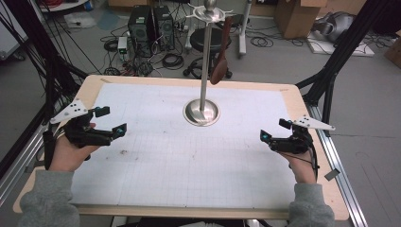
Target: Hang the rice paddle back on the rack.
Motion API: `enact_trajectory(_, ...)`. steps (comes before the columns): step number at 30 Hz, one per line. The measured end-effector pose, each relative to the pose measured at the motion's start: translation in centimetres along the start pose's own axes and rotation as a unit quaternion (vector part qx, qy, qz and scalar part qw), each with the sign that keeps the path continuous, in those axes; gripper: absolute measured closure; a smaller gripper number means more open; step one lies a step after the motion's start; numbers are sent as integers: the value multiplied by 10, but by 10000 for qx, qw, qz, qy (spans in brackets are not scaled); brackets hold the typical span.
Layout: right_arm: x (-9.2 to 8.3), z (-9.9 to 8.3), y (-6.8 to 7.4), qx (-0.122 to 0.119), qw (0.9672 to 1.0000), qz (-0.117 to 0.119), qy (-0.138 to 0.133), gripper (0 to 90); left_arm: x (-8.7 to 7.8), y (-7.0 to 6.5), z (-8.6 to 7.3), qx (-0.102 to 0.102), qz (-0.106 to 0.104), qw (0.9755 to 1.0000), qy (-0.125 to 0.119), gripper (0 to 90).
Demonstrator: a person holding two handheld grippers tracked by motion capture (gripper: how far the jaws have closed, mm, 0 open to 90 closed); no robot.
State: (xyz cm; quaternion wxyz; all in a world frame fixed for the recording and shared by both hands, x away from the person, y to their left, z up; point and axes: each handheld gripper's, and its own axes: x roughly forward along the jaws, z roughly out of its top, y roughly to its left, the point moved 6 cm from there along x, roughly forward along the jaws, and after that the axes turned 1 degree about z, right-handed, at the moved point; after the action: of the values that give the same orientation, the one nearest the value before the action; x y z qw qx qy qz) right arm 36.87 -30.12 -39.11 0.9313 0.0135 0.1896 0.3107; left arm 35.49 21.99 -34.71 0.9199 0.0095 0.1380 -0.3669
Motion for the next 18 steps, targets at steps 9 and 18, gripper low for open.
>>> enact_trajectory(9,-12,-2,-7,64,9997,-192,-128,1,-1,7,-3,-56,54,10000,0,38)
enact_trajectory(18,-21,-6,-20,160,9990,-386,-146,1,-6,17,-7,-125,211,9997,-55,38)
